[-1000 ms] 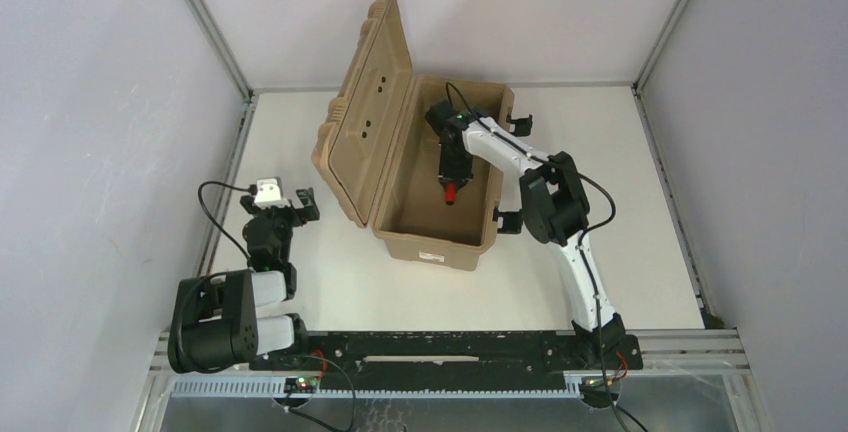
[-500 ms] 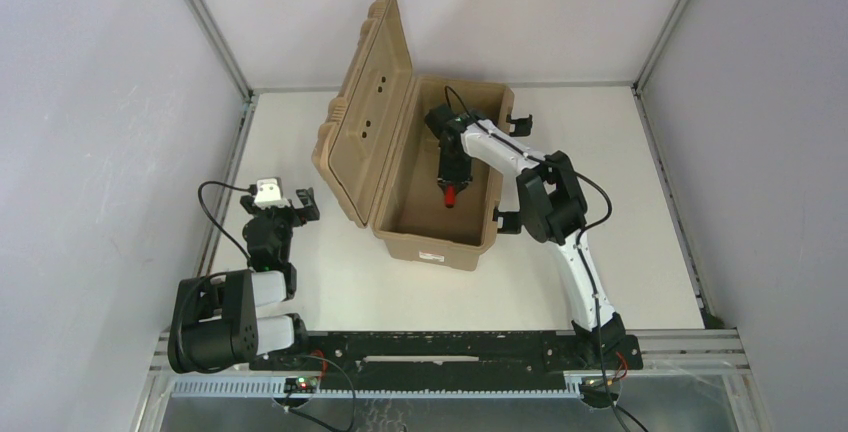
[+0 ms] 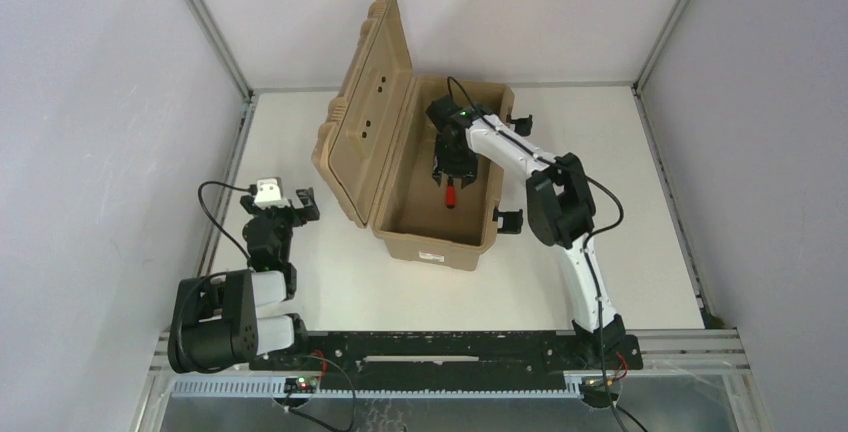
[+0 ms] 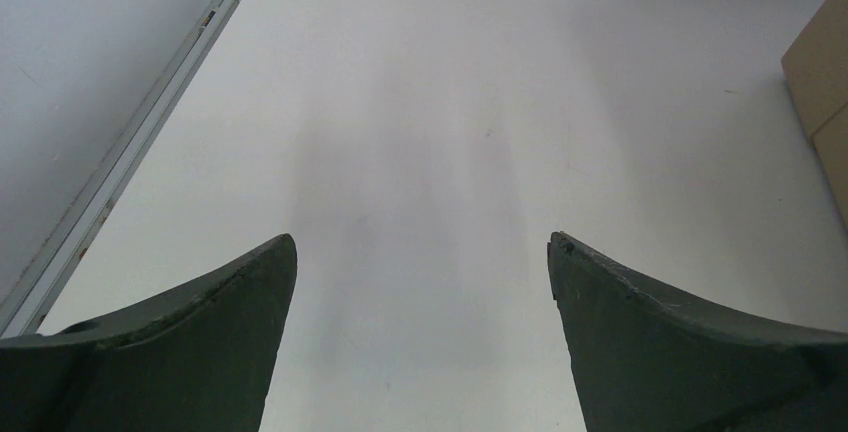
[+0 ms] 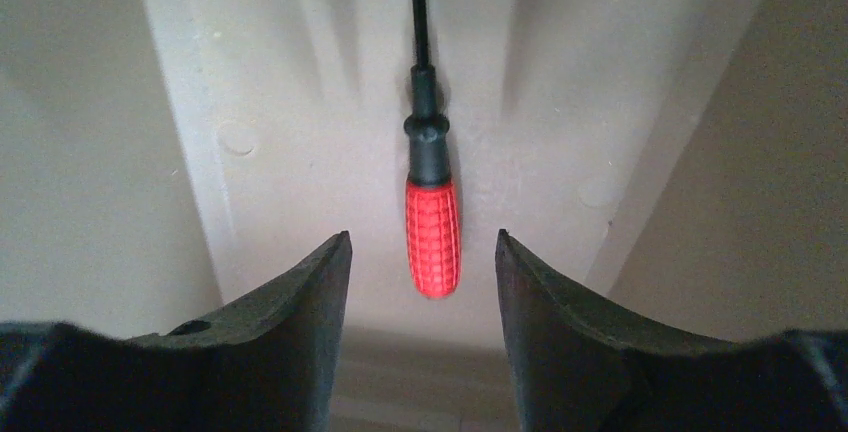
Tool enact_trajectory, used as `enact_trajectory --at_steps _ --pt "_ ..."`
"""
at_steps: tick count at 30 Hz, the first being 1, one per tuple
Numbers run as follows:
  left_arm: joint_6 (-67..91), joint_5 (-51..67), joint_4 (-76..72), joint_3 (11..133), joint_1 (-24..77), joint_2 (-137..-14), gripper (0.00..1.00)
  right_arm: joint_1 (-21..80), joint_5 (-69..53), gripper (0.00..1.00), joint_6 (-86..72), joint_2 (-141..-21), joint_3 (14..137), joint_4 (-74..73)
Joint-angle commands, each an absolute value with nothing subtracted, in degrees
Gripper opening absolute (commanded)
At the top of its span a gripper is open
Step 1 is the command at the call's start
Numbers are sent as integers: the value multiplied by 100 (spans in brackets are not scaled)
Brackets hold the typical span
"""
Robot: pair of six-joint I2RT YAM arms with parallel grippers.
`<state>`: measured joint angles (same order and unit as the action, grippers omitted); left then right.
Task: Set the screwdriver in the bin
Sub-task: Place the screwdriver in the bin, then reset both arms
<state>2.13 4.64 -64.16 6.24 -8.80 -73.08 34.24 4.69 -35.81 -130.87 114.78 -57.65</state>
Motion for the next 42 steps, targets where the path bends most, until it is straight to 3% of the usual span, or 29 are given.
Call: enact_trajectory --at_steps 1,10,20,33,42 --pt "213 431 -6608 844 -852 -7233 100 3519 708 64 -3459 -12337 11663 -5954" --pt "217 433 -6609 849 -843 -7233 100 3618 872 75 -3328 -11757 12004 -6223" --pt "219 433 -6603 844 -849 -7228 100 3673 985 99 -3056 -11025 12215 -6294" --pt "211 431 -6609 844 -847 -7238 100 3295 1137 100 -2495 -10198 12173 -6307" --pt "219 430 -6607 844 -846 -7232 100 2412 854 100 -2190 -9283 11050 -5673"
